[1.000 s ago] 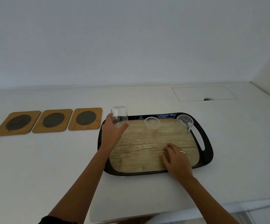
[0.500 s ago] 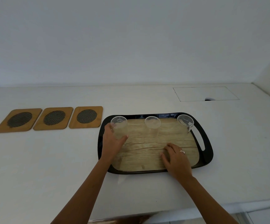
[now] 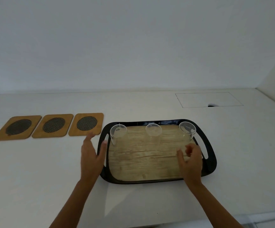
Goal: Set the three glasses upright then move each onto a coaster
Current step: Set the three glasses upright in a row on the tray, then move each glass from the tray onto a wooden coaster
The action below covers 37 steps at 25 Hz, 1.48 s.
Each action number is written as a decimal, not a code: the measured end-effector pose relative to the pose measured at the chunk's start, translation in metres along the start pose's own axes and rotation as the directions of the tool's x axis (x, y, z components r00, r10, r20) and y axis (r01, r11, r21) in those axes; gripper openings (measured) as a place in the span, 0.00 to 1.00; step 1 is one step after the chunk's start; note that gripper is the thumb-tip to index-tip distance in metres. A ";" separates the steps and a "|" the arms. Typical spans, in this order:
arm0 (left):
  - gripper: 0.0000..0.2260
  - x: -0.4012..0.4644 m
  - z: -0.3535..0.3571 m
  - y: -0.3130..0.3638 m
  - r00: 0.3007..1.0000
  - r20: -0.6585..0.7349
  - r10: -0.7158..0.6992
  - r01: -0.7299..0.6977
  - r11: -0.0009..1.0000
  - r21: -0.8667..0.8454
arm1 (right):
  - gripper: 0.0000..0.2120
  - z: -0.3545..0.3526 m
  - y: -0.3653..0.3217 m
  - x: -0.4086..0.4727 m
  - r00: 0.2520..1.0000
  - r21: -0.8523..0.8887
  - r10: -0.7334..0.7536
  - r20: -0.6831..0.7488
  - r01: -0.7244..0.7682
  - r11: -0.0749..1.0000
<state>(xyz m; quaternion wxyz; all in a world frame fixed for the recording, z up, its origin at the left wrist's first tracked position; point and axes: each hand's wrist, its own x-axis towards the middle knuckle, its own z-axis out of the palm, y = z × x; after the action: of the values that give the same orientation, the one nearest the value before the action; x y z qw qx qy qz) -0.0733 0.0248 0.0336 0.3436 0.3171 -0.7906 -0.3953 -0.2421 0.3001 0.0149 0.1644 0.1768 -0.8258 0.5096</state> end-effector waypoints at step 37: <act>0.22 0.016 -0.070 -0.074 0.861 0.447 -0.244 0.201 0.969 0.141 | 0.32 0.159 -0.256 0.044 0.946 0.363 -0.208 0.250 0.108 0.926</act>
<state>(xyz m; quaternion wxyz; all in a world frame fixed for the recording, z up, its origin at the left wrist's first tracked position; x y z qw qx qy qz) -0.0094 -0.0521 0.0076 0.0837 0.3184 -0.8244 -0.4604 -0.1776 0.0450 0.1672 0.0517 0.3407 -0.7216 0.6004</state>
